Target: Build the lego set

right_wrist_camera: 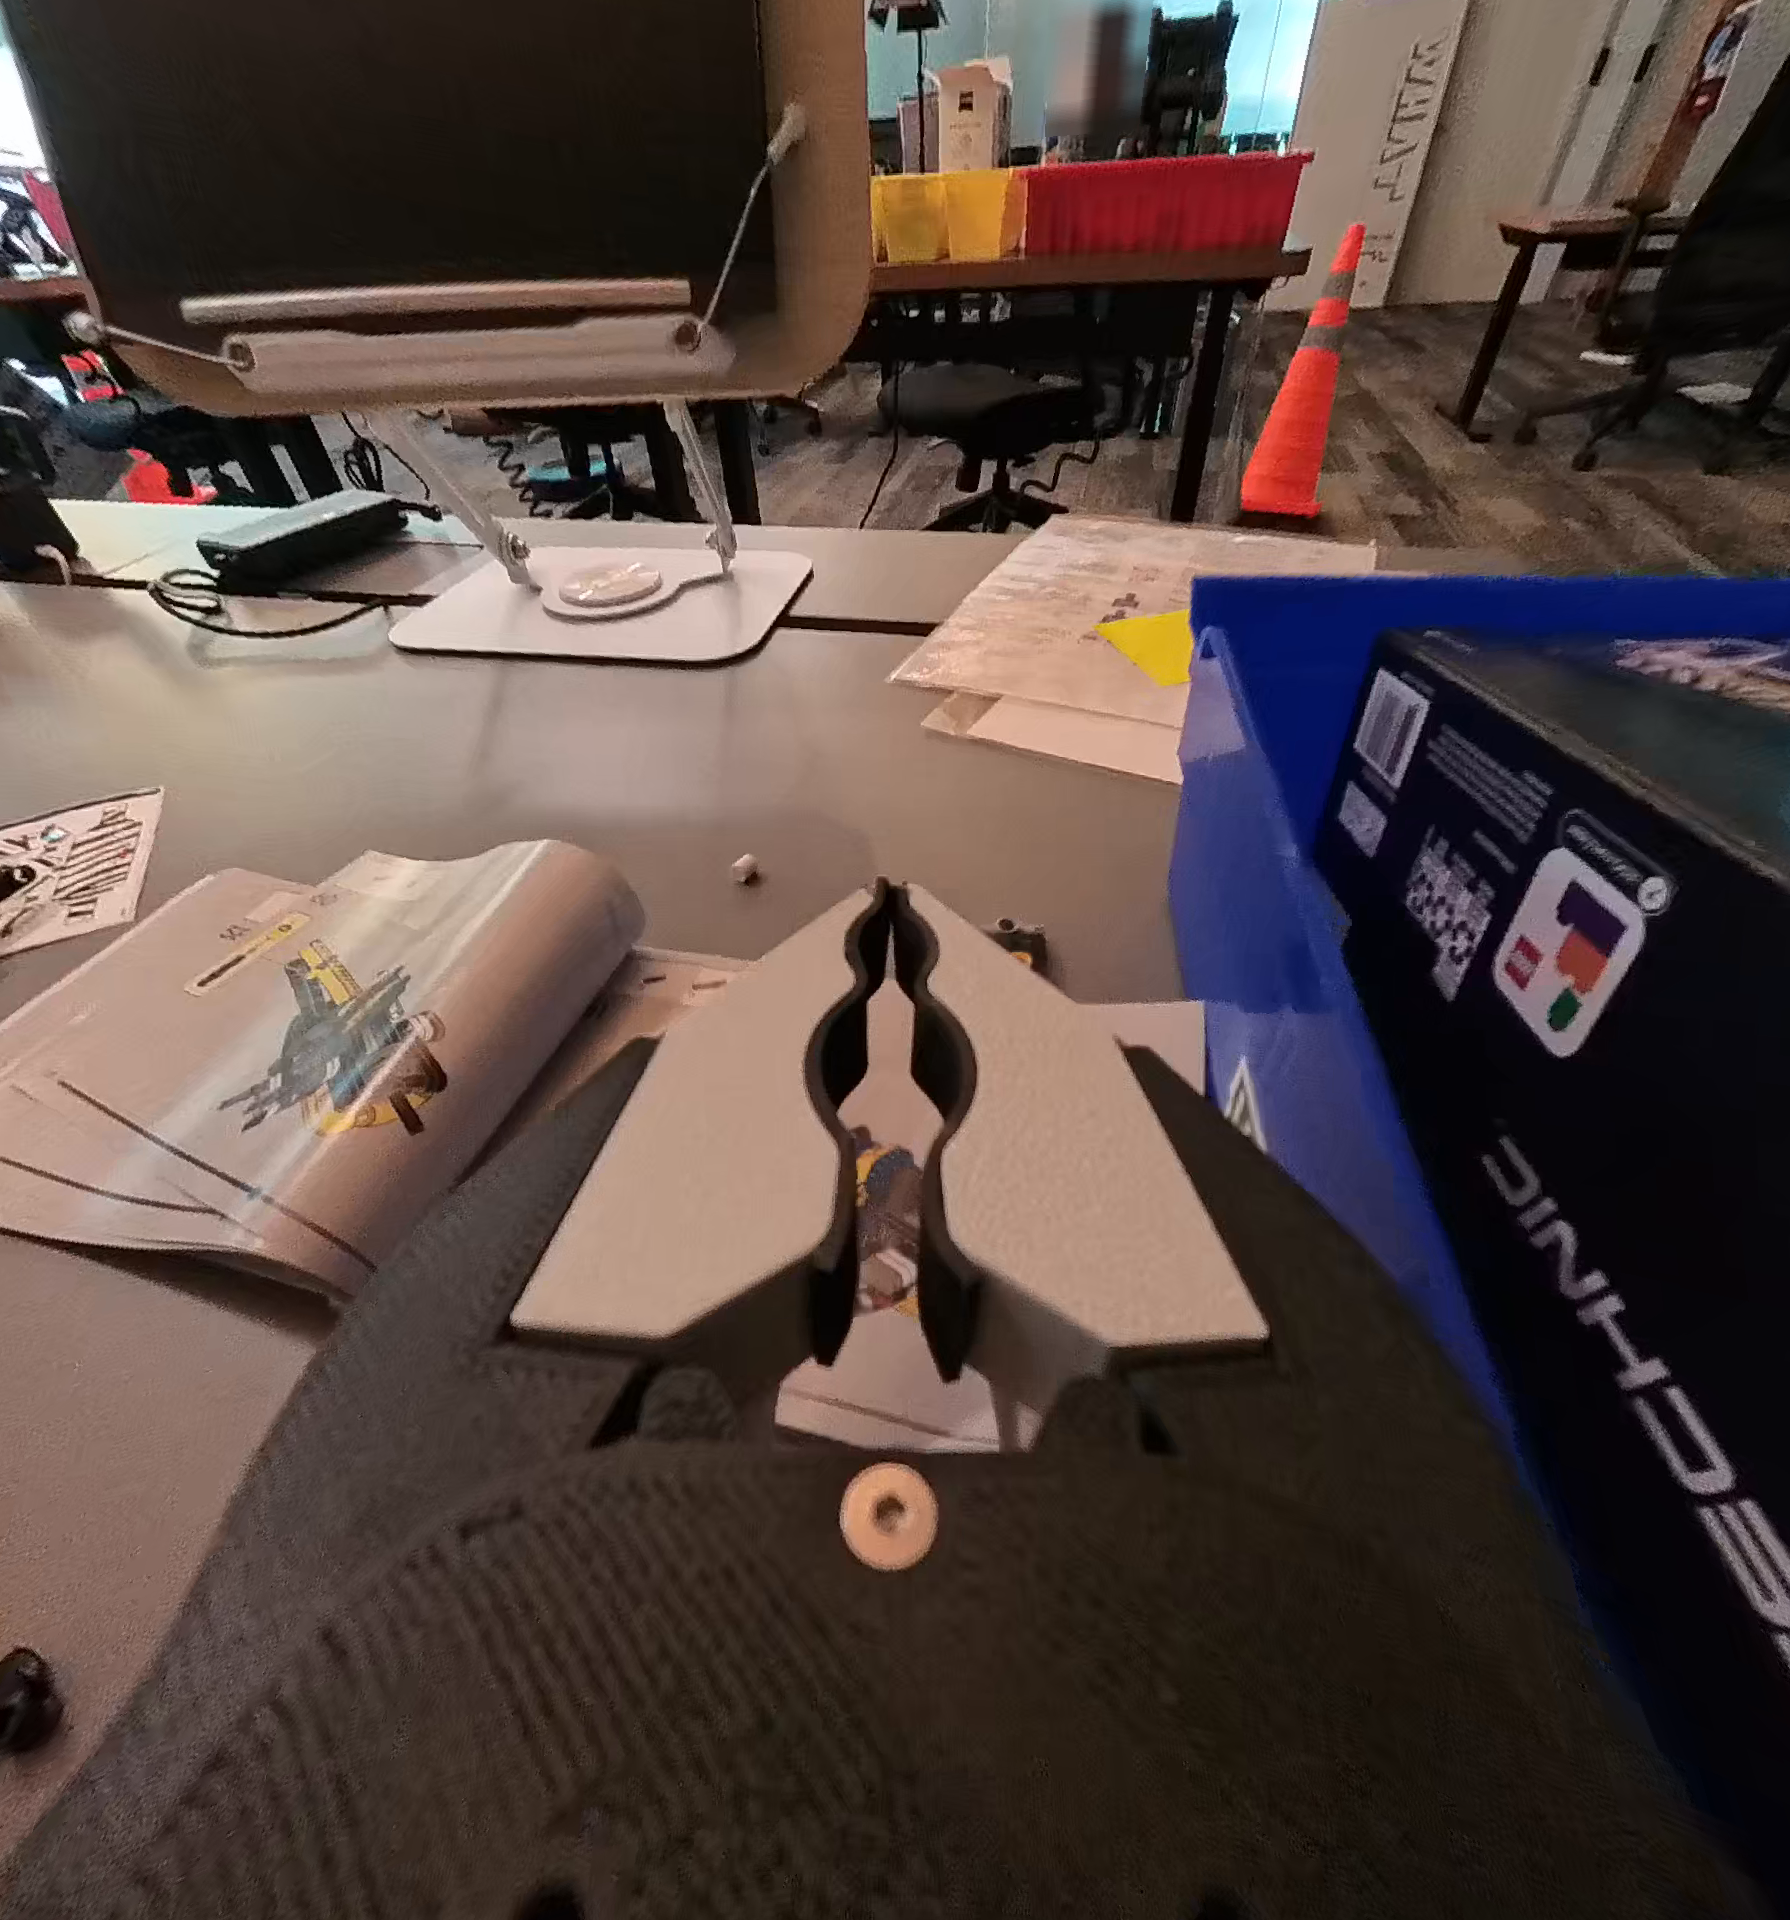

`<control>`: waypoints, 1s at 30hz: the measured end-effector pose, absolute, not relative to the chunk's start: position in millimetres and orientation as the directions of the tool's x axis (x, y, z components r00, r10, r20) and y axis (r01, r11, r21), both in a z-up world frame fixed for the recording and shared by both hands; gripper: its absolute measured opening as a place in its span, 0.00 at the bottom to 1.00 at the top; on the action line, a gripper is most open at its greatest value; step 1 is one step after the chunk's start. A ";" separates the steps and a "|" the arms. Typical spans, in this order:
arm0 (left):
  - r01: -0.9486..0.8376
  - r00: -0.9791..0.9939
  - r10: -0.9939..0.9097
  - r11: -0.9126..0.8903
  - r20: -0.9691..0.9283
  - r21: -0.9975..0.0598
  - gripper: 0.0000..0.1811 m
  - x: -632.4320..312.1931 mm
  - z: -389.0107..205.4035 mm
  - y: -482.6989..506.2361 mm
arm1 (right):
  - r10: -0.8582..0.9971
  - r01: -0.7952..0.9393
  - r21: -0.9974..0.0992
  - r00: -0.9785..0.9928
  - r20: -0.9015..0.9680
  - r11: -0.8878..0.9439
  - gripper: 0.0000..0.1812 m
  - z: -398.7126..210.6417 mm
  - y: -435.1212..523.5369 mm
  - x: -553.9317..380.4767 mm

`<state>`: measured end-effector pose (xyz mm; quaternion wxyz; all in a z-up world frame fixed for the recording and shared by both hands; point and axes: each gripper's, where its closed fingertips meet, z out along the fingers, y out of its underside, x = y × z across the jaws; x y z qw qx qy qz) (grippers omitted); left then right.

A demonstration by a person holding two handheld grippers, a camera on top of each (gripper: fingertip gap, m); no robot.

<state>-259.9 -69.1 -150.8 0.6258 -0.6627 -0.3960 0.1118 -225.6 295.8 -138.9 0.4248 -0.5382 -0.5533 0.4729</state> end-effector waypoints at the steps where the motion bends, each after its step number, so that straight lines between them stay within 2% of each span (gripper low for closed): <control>1: 0.385 0.661 0.665 0.097 0.348 -0.918 0.19 -259.9 -150.7 -69.2 | 0.998 0.186 -0.982 -0.056 -0.031 -0.020 0.00 -136.9 296.8 -224.9; 9: 0.383 0.661 0.667 0.092 0.342 -0.919 0.19 -259.7 -151.1 -68.9 | 0.995 0.216 -0.975 -0.076 -0.070 -0.052 0.00 -148.2 296.5 -227.7; 20: 0.384 0.661 0.667 0.093 0.344 -0.919 0.19 -259.8 -151.4 -68.8 | 0.998 0.233 -0.970 -0.036 0.055 0.062 0.00 -150.2 297.2 -229.3; 30: 0.385 0.662 0.666 0.091 0.343 -0.918 0.19 -259.6 -151.6 -68.4 | 0.998 0.244 -0.968 -0.033 0.058 0.065 0.00 -152.3 296.0 -230.4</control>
